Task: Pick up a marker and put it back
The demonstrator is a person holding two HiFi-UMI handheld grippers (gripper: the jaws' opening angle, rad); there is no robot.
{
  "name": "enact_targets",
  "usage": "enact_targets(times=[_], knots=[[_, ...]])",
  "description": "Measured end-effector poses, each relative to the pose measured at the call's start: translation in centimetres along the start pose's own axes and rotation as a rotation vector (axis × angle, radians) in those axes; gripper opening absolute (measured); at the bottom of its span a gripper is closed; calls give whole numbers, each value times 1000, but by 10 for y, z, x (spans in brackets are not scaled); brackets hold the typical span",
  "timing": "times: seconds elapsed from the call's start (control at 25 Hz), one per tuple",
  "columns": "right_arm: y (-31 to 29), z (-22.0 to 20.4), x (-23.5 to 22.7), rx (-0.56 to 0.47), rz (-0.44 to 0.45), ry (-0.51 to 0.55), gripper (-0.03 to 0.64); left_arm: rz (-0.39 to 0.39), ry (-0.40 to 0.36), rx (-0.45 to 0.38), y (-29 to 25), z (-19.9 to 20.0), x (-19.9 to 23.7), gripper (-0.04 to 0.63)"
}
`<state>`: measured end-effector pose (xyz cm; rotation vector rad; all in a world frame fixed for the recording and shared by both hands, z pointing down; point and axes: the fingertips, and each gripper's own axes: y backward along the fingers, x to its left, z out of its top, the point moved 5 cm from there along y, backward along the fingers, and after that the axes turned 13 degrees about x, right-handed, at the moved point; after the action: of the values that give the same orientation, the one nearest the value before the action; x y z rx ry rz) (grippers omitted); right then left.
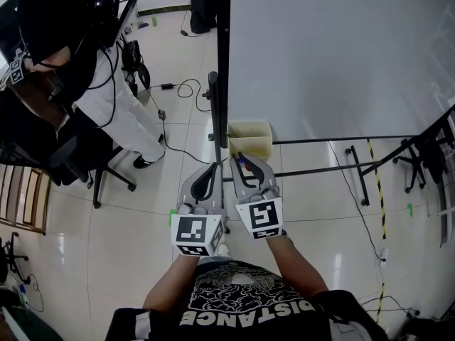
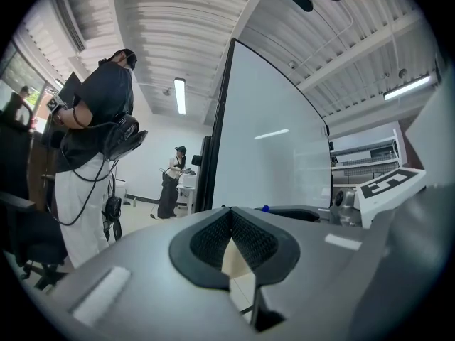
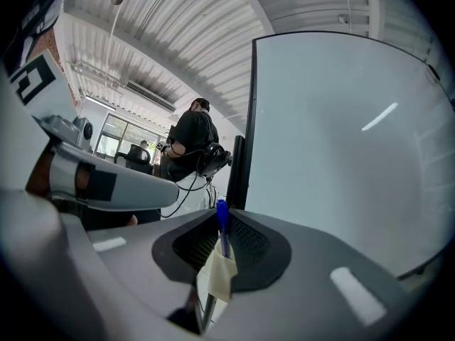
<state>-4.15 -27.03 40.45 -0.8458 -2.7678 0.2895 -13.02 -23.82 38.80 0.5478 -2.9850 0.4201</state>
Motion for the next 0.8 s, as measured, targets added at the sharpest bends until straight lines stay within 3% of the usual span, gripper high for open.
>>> enact_targets(times=[0.8], knots=[[-9,-13,10,42,5,38,38,11,5,-6,7,2,4,6]])
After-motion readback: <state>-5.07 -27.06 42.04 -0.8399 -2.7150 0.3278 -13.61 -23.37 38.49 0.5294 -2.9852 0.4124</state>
